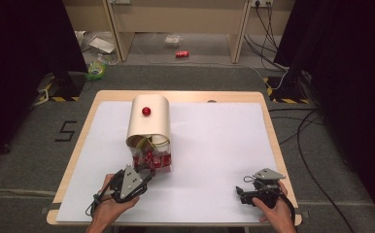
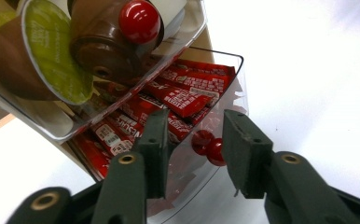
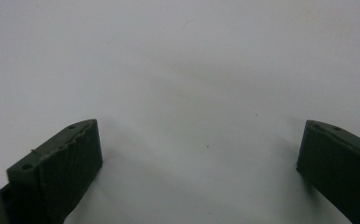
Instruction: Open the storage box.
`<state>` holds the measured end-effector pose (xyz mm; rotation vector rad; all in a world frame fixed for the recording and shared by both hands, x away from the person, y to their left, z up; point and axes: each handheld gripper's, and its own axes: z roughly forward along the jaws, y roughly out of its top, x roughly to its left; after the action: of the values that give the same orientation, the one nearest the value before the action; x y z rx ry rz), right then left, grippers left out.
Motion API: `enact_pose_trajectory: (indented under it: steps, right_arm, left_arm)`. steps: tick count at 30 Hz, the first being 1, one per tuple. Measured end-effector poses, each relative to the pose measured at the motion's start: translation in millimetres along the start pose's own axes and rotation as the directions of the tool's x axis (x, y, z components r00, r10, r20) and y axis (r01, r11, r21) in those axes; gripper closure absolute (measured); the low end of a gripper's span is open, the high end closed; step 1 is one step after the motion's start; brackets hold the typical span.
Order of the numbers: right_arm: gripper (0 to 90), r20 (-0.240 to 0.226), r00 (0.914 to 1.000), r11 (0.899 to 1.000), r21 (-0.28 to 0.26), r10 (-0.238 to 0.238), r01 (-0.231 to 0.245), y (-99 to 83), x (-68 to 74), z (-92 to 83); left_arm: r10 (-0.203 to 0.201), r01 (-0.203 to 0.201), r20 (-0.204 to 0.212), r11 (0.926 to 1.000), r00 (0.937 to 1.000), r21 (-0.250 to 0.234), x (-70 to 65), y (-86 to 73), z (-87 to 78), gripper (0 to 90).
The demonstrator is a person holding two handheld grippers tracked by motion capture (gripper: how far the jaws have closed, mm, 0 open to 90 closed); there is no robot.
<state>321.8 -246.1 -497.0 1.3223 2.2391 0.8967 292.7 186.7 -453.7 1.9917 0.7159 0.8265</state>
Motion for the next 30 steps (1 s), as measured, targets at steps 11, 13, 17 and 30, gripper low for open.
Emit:
enact_pose_trajectory:
  steps: [11,13,17,30]
  right_arm:
    - [0.5,0.000,1.0000,1.000,0.000,-0.001,0.001,0.0,0.0,0.0]
    - [0.5,0.000,1.0000,1.000,-0.001,0.000,0.000,0.0,0.1,-0.1]
    - [0.4,0.001,1.0000,1.000,0.000,0.000,0.000,0.0,0.1,0.0]
    - [0.5,0.001,1.0000,1.000,0.000,-0.001,0.001,0.0,0.1,0.0]
  left_arm:
    - [0.004,-0.004,0.000,0.9999,1.0000,0.013,-6.1,-3.1,-9.8,72.7]
    - [0.006,-0.006,0.001,0.9999,1.0000,0.014,-7.0,-3.5,-11.4,73.8]
    - [0.001,-0.002,0.014,0.9998,0.9999,0.017,-9.3,-7.1,-15.8,78.0]
    - [-0.014,0.013,0.057,0.9995,0.9983,0.028,-19.9,-17.1,-25.5,79.0]
